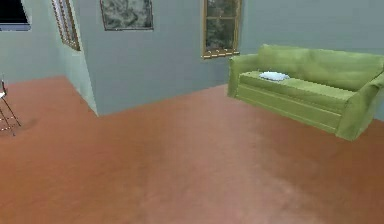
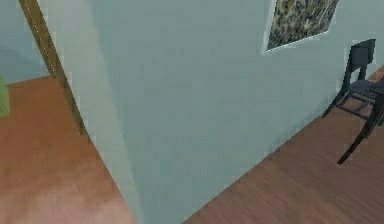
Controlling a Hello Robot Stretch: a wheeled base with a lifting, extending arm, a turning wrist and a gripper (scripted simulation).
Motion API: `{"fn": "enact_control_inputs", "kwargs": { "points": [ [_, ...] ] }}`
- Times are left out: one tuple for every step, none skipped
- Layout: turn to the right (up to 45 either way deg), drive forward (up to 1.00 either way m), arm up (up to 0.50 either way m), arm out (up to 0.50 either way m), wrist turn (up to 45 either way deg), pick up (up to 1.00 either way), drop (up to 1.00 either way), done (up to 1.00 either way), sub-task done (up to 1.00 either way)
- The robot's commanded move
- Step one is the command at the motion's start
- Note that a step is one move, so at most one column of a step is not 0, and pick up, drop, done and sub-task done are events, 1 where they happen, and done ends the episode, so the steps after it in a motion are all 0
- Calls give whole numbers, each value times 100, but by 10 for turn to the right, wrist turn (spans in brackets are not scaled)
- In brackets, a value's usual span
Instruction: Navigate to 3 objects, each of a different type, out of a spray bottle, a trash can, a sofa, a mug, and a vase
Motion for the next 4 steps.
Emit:
{"fn": "enact_control_inputs", "kwargs": {
  "points": [
    [60,0,0,0,0,0,0,0,0],
    [0,50,0,0,0,0,0,0,0],
    [450,0,0,0,0,0,0,0,0],
    [30,0,0,0,0,0,0,0,0]
  ]
}}
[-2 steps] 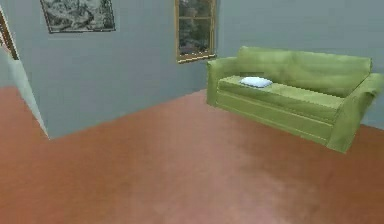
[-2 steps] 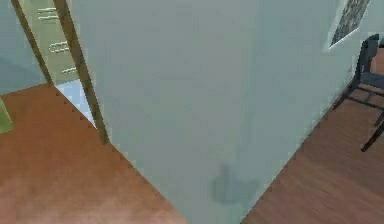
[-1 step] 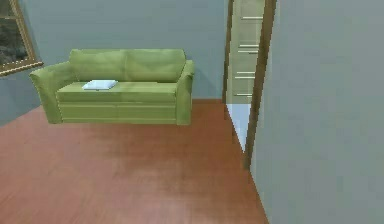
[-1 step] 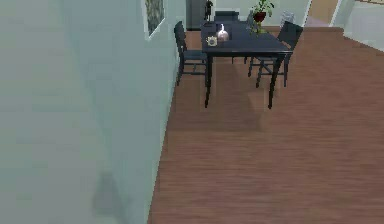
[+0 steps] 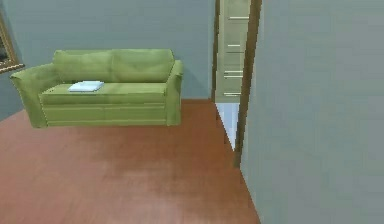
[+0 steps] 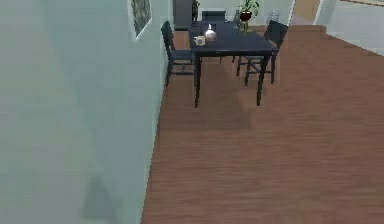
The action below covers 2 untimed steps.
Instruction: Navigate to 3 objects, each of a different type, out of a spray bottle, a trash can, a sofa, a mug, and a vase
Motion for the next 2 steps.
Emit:
{"fn": "enact_control_inputs", "kwargs": {
  "points": [
    [0,100,0,0,0,0,0,0,0],
    [0,100,0,0,0,0,0,0,0]
  ]
}}
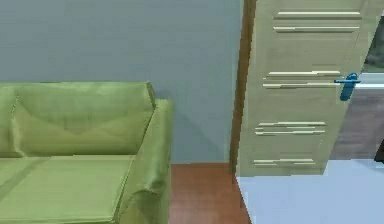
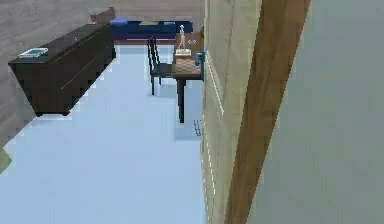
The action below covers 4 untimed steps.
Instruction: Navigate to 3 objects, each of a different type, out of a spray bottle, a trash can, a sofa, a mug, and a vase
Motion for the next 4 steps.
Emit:
{"fn": "enact_control_inputs", "kwargs": {
  "points": [
    [-450,0,0,0,0,0,0,0,0],
    [0,0,0,0,0,0,0,0,100],
    [450,0,0,0,0,0,0,0,0],
    [210,0,0,0,0,0,0,0,0]
  ]
}}
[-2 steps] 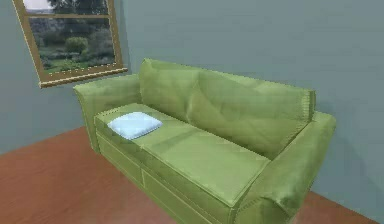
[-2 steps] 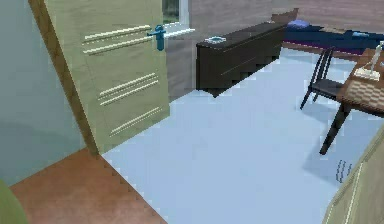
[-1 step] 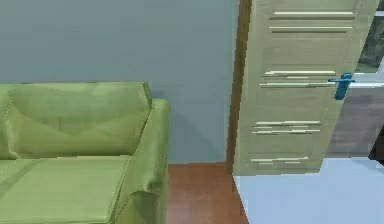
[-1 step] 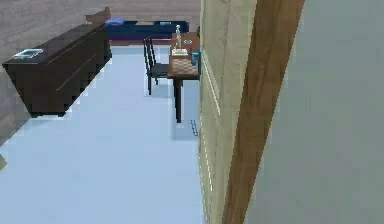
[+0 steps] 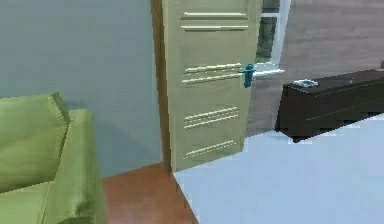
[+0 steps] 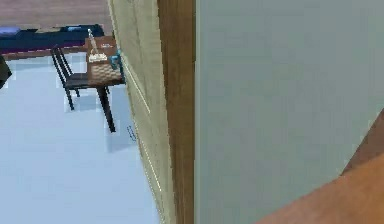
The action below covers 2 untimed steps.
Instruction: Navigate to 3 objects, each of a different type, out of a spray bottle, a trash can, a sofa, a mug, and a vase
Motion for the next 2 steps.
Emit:
{"fn": "enact_control_inputs", "kwargs": {
  "points": [
    [0,30,0,0,0,0,0,0,0],
    [450,0,0,0,0,0,0,0,0]
  ]
}}
